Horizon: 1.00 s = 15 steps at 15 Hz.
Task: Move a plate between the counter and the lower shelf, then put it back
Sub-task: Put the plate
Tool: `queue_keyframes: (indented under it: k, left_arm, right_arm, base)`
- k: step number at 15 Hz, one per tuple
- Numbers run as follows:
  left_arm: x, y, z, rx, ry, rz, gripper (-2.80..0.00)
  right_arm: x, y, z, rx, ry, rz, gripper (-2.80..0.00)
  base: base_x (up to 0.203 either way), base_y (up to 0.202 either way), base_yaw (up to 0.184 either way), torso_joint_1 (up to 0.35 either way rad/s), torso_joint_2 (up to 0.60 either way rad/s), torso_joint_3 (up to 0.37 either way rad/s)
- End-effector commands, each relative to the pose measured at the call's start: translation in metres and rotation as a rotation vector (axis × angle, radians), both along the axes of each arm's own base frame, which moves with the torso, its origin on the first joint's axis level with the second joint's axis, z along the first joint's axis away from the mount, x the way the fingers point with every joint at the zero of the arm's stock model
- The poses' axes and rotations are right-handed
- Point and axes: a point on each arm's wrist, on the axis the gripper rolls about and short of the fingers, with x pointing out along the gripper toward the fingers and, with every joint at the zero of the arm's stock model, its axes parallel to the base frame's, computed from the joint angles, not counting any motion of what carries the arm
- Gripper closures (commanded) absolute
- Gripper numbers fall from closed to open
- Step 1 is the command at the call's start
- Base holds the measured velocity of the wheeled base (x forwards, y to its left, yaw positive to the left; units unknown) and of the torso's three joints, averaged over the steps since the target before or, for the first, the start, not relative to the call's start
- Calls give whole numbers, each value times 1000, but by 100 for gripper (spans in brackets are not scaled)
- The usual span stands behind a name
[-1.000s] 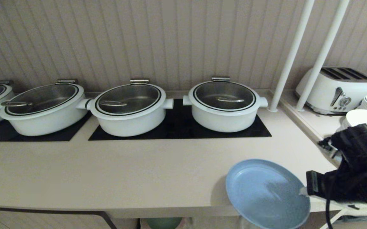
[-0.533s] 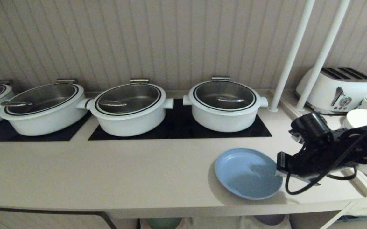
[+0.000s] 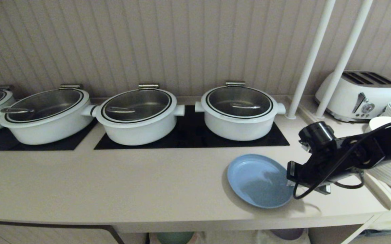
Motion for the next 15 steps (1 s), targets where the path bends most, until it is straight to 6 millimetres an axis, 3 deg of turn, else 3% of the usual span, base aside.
queue_keyframes:
  k: [1,3,4,10,15]
  left_arm:
    - [0,0,0,-1,0,1,0]
    - [0,0,0,-1,0,1,0]
    - [0,0,0,-1,-1,1,0]
    - [0,0,0,-1,0,1,0]
    - [0,0,0,-1,0,1,0]
  right_arm:
    - [4,-3,-2,0,3,-14,0]
    - [5,-5,-2,-1,2,-16,0]
    - [4,-5,-2,-2,5,-16,-280]
    - [4,-4,1,-1,-9,-14,-280]
    - [-4,-6,17,-14,-52,20,-280]
  base:
    - [0,0,0,0,0,0]
    - [0,0,0,0,0,0]
    - [0,0,0,0,0,0]
    - [0,0,0,0,0,0]
    - [0,0,0,0,0,0]
